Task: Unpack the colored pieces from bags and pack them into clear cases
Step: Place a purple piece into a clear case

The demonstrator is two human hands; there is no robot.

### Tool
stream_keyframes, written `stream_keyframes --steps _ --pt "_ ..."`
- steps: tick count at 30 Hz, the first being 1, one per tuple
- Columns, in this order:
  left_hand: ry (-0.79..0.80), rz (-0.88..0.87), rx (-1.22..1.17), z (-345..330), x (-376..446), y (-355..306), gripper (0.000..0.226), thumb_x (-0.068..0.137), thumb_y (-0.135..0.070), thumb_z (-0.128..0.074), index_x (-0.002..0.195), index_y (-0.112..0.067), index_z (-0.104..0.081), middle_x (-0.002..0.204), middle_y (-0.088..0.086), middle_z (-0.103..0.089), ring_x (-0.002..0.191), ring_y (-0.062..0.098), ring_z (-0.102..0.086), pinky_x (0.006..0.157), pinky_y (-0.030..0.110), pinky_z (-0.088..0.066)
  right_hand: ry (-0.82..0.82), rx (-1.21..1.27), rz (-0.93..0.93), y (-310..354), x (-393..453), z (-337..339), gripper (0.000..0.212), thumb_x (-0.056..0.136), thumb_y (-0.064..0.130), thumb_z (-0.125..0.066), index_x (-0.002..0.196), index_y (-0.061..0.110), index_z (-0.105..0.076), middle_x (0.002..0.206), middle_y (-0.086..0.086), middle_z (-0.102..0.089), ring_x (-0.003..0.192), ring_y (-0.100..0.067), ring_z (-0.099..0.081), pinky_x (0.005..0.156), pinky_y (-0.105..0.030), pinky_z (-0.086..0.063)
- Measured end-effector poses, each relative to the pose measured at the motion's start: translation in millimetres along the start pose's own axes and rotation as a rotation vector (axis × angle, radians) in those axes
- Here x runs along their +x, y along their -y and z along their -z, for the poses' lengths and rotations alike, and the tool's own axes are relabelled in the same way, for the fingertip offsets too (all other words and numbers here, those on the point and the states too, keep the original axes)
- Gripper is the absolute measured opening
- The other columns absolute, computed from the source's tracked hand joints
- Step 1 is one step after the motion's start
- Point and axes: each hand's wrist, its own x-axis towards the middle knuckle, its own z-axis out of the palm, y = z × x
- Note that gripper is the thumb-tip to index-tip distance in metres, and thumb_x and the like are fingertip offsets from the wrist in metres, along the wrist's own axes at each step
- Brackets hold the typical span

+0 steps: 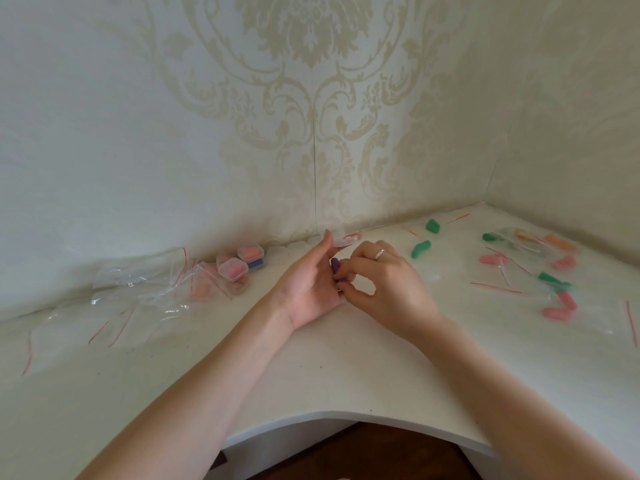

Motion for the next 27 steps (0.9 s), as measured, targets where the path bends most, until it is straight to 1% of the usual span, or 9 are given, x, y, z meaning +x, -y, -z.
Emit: stream_keyframes --steps 3,6,8,10,13,19,22,24,27 --pt "-0.051 -0.025 -0.01 -0.3 2.0 -0.2 0.037 0.099 -0.037 -0.039 0.112 -0.01 -0.061 0.068 -0.001 -0.047 0.059 0.01 -0.045 0.064 0.027 -0.043 -0.174 0.278 -0.16 8.2 3.4 10.2 0.004 0.081 0.013 -0.07 0.082 0.017 -0.07 0.079 0.014 -0.058 0.075 -0.005 -0.05 0.064 -0.016 -0.038" --pt "-0.16 -0.091 0.147 -6.1 2.9 5.5 0.031 0.1 -0.023 -0.038 0.094 -0.008 -0.065 0.065 -0.003 -0.036 0.054 0.011 -0.032 0.057 0.024 -0.034 -0.336 0.515 -0.319 8.8 8.0 22.7 0.008 0.084 0.008 -0.068 0.085 0.017 -0.068 0.084 0.012 -0.069 0.074 -0.006 -0.058 0.064 -0.021 -0.046" --pt "-0.176 -0.136 0.309 -10.6 2.2 11.0 0.03 0.101 -0.02 -0.038 0.084 -0.009 -0.06 0.064 -0.002 -0.034 0.052 0.011 -0.031 0.055 0.024 -0.03 -0.302 0.5 -0.342 6.8 7.6 22.2 0.011 0.084 0.009 -0.068 0.084 0.019 -0.069 0.084 0.011 -0.071 0.077 -0.007 -0.059 0.066 -0.021 -0.046" --pt "-0.166 -0.154 0.387 -11.9 1.0 12.6 0.027 0.1 -0.023 -0.04 0.079 -0.011 -0.052 0.066 -0.001 -0.033 0.052 0.011 -0.031 0.054 0.024 -0.03 -0.226 0.385 -0.335 3.4 4.8 15.7 0.01 0.083 0.012 -0.071 0.081 0.022 -0.07 0.081 0.011 -0.068 0.078 -0.005 -0.055 0.063 -0.015 -0.041" --pt "-0.132 -0.164 0.409 -10.6 -1.3 10.3 0.026 0.101 -0.022 -0.036 0.089 -0.013 -0.057 0.067 -0.001 -0.033 0.053 0.01 -0.03 0.055 0.024 -0.03 -0.16 0.275 -0.348 -0.6 3.7 9.5 0.009 0.081 0.014 -0.073 0.079 0.023 -0.07 0.075 0.015 -0.062 0.075 0.001 -0.047 0.063 -0.01 -0.036" --pt "-0.116 -0.143 0.358 -7.2 2.0 10.7 0.03 0.103 -0.032 -0.035 0.104 -0.01 -0.055 0.067 -0.004 -0.038 0.053 0.009 -0.03 0.053 0.022 -0.031 -0.082 0.387 -0.353 5.6 5.0 14.3 0.024 0.085 0.019 -0.069 0.078 0.042 -0.07 0.074 0.032 -0.065 0.073 0.001 -0.051 0.061 -0.01 -0.037" --pt "-0.146 -0.141 0.28 -10.5 2.3 8.4 0.022 0.098 -0.02 -0.044 0.082 -0.012 -0.057 0.063 -0.004 -0.037 0.05 0.01 -0.028 0.049 0.022 -0.028 -0.099 0.437 -0.386 4.7 6.7 14.0 0.016 0.088 0.024 -0.065 0.079 0.034 -0.074 0.08 0.02 -0.069 0.075 -0.002 -0.053 0.061 -0.012 -0.036" --pt "-0.17 -0.126 0.21 -10.8 4.1 7.5 0.028 0.093 -0.014 -0.047 0.067 -0.016 -0.055 0.06 -0.003 -0.035 0.048 0.01 -0.027 0.048 0.023 -0.027 -0.178 0.428 -0.365 4.4 6.2 13.7 0.017 0.085 0.023 -0.068 0.074 0.035 -0.071 0.082 0.017 -0.064 0.077 -0.006 -0.053 0.063 -0.015 -0.038" --pt "-0.141 -0.086 0.087 -7.3 4.9 3.6 0.038 0.091 -0.008 -0.043 0.059 -0.017 -0.062 0.059 -0.004 -0.034 0.047 0.01 -0.03 0.048 0.021 -0.032 -0.168 0.22 -0.165 5.2 2.7 9.8 0.011 0.078 0.024 -0.076 0.075 0.03 -0.067 0.083 0.019 -0.055 0.082 -0.006 -0.048 0.069 -0.013 -0.036"
